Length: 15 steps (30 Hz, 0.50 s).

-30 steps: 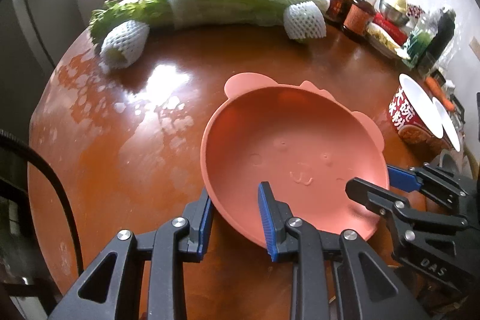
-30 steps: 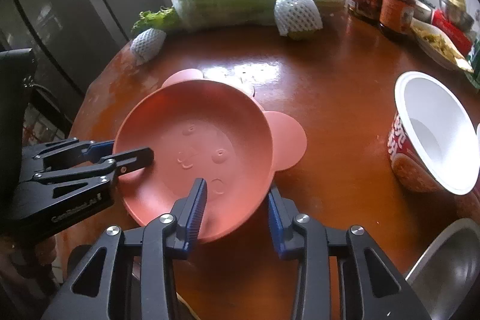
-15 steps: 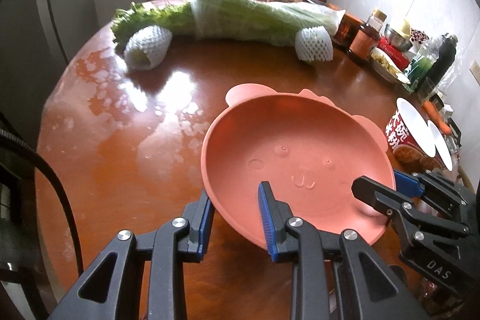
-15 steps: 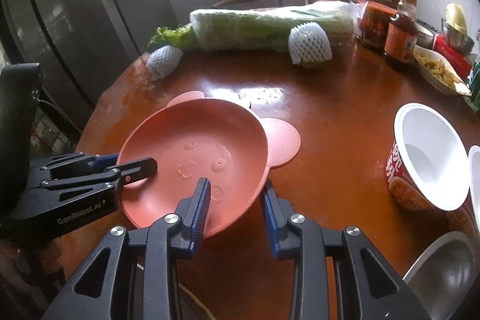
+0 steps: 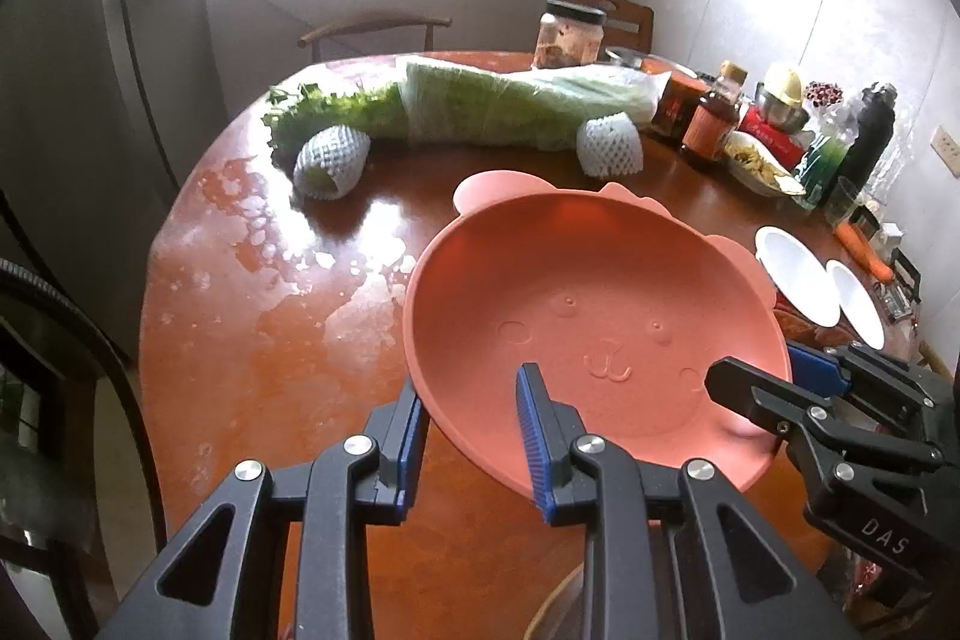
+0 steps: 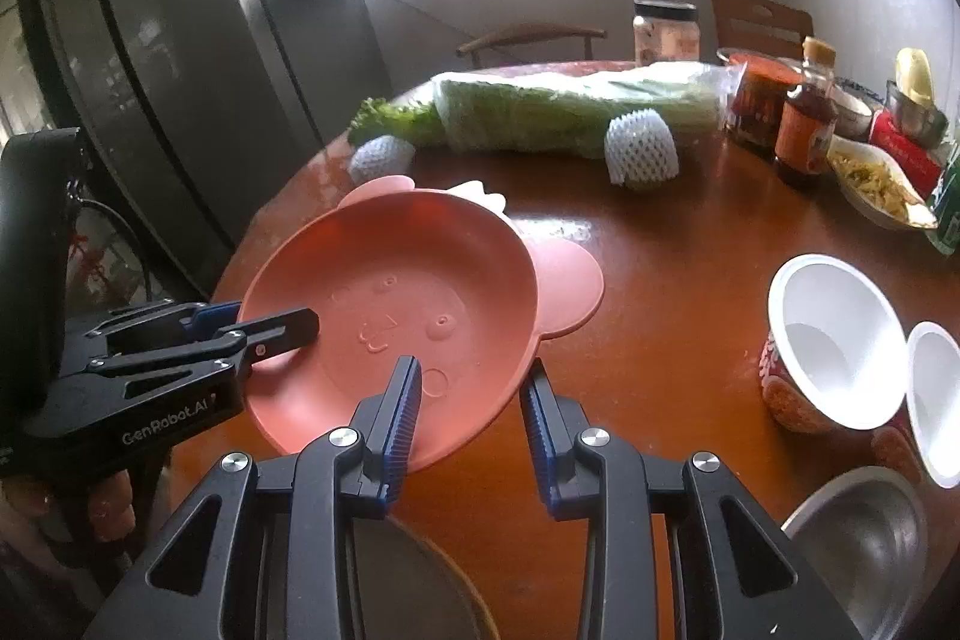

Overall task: Organize plates and bowls
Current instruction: 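Lift the pink bowl and carry it over the stacked plates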

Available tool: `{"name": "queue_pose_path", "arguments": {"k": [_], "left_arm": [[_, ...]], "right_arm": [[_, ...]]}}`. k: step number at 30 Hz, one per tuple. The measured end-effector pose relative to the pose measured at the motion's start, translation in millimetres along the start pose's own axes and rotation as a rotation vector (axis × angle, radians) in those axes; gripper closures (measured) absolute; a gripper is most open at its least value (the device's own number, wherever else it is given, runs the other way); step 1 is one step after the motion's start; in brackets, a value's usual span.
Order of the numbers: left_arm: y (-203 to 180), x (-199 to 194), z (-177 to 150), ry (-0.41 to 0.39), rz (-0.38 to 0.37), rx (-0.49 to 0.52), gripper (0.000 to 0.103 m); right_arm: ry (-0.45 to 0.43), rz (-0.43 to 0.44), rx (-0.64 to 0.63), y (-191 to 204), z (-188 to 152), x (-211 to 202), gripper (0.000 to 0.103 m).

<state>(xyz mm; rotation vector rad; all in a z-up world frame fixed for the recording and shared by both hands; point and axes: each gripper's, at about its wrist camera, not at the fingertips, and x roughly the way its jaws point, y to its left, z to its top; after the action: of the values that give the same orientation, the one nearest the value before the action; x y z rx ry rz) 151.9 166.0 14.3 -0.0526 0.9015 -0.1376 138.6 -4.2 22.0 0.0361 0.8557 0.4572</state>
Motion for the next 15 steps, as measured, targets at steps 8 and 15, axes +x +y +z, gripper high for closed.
{"name": "queue_pose_path", "arguments": {"k": [8,15], "left_arm": [[-12,-32,-11,-0.041,0.018,0.004,0.073],[-24,-57,-23,-0.066,0.042,0.017,0.073]], "right_arm": [[-0.042,0.016,-0.018,6,-7,-30,0.068],[-0.068,0.032,-0.043,11,-18,-53,0.068]]}}
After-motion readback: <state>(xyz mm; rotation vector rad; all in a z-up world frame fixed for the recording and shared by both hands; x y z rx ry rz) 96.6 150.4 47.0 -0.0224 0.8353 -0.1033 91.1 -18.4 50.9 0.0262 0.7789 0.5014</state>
